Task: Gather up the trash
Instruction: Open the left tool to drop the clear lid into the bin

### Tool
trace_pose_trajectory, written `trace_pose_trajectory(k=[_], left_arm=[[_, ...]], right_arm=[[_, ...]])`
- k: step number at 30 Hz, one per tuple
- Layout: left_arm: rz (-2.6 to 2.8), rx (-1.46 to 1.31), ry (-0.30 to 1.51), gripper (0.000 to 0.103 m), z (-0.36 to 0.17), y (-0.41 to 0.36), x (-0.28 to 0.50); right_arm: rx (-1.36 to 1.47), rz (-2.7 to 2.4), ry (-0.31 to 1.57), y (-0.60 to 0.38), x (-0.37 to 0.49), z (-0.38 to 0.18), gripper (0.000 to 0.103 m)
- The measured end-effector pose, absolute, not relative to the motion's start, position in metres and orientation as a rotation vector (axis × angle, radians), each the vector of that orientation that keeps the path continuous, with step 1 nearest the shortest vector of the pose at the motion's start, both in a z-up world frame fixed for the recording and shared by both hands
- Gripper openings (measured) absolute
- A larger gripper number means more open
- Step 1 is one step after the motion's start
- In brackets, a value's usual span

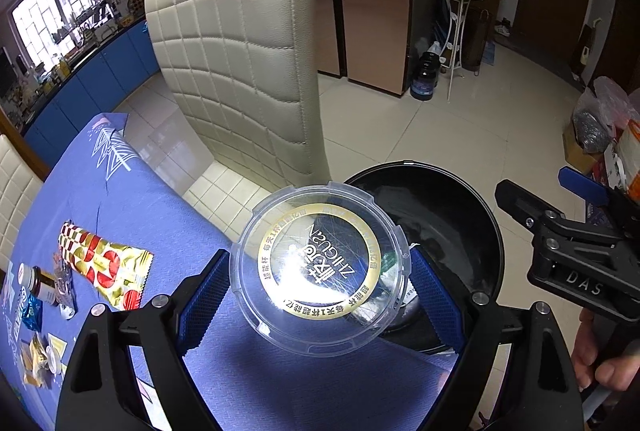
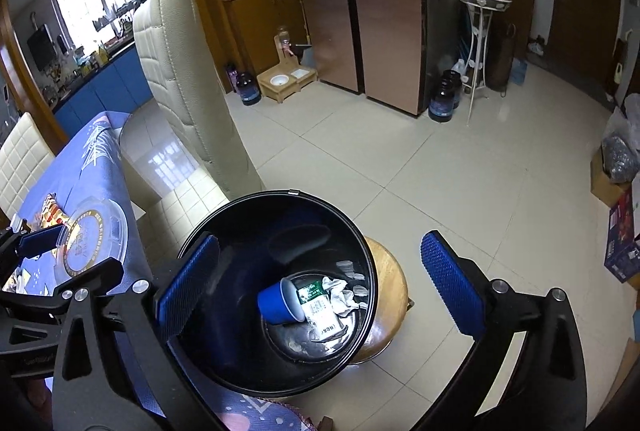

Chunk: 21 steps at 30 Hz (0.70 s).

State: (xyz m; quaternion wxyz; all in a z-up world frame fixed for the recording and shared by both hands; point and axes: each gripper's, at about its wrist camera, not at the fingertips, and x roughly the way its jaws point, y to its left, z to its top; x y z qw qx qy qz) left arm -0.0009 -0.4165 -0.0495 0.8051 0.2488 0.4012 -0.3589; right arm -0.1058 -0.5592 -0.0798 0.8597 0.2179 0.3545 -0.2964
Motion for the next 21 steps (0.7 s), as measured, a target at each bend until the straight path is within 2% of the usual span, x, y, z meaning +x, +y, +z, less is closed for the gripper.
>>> trace_pose_trajectory(k=[11,21], left_arm=[[-0.831,0.538,0.849,0.086,-0.043,-0.432,-0.014],[-0.875,0.459,0.947,0.087,-0.044,-0.431,-0.004]], right_arm=[[0.473,-0.653,0.724,-0.567,-0.115,-0.076,0.100],[0.483,-0.665,0.715,-0.568,-0.119,-0.075,0.100]])
